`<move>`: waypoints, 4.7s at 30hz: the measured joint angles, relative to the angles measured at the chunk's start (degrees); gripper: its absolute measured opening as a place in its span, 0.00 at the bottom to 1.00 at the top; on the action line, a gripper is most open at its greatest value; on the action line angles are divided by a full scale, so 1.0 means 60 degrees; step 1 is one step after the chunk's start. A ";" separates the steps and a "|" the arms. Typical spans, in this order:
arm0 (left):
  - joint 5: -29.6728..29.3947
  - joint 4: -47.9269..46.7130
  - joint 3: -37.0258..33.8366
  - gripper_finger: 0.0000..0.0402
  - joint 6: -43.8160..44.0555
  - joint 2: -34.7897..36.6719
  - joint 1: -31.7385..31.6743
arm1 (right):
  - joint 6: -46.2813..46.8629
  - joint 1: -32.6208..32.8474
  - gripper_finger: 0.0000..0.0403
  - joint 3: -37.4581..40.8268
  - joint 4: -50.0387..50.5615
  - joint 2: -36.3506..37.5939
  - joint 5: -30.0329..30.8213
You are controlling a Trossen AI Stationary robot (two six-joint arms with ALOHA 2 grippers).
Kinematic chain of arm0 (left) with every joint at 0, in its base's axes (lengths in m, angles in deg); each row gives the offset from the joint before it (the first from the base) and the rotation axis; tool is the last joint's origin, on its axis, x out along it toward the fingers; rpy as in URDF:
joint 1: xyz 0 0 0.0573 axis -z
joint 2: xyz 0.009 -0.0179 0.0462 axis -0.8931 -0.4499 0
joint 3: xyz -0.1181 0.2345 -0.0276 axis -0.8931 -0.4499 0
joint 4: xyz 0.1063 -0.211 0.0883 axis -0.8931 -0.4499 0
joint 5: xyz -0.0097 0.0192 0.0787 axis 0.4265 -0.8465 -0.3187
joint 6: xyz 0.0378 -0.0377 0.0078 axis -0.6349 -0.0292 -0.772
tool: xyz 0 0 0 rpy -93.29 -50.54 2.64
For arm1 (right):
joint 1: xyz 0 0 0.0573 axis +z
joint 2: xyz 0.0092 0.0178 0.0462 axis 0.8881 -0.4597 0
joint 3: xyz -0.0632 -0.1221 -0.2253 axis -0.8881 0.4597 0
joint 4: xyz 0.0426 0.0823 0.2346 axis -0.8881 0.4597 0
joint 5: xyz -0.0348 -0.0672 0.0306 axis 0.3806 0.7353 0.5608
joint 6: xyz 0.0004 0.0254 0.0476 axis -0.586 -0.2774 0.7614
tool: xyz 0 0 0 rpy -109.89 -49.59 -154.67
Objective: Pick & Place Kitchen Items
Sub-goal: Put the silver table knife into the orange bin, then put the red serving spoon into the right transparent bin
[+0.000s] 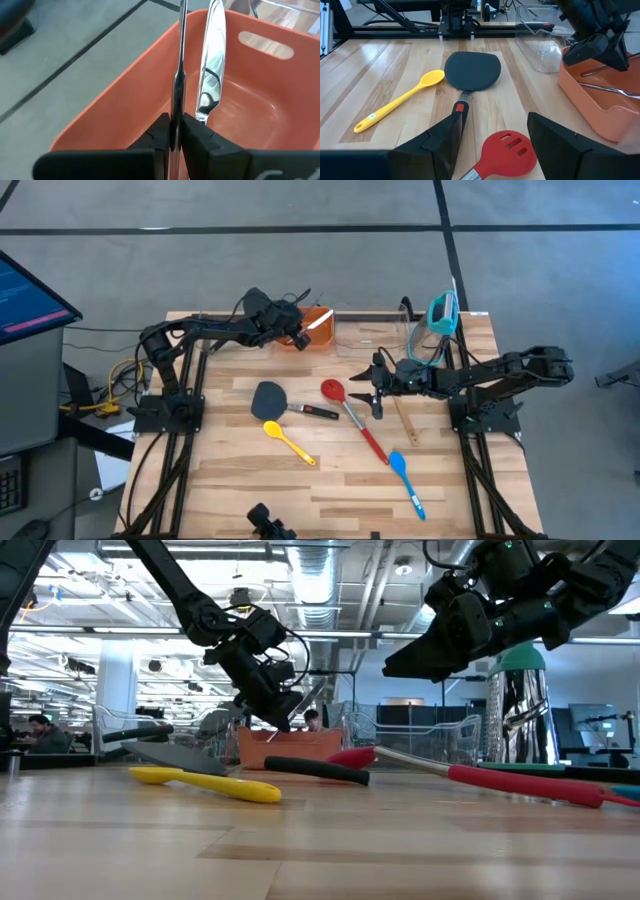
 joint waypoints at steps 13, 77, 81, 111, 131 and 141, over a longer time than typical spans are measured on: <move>0.0725 0.0167 0.0000 0.18 0.0612 0.0004 -0.0446 | 0.0000 0.0000 0.55 0.0000 0.0007 0.0000 0.0000; 0.1661 -0.1093 -0.5311 0.01 -0.0856 1.0644 0.7197 | 0.0086 0.0015 0.55 -0.0004 -0.1059 0.0000 -0.0004; 0.1661 -0.1089 -0.5311 0.01 -0.0856 1.0644 0.7195 | 0.0582 0.0076 0.55 -0.0004 -0.1075 0.0000 -0.0007; 0.1678 -0.1079 -0.5311 0.01 -0.0991 1.0641 0.7190 | 0.6014 0.1782 0.33 -0.2761 0.6686 -0.0007 0.1943; 0.1705 -0.1115 -0.5308 0.01 -0.0707 1.0633 0.7190 | 0.9004 0.2677 0.39 -0.2775 0.6715 -0.2022 0.1971; 0.1661 -0.1115 -0.5308 0.01 -0.0706 1.0637 0.7190 | 0.9585 0.2718 0.37 -0.2772 0.6296 -0.3236 0.1072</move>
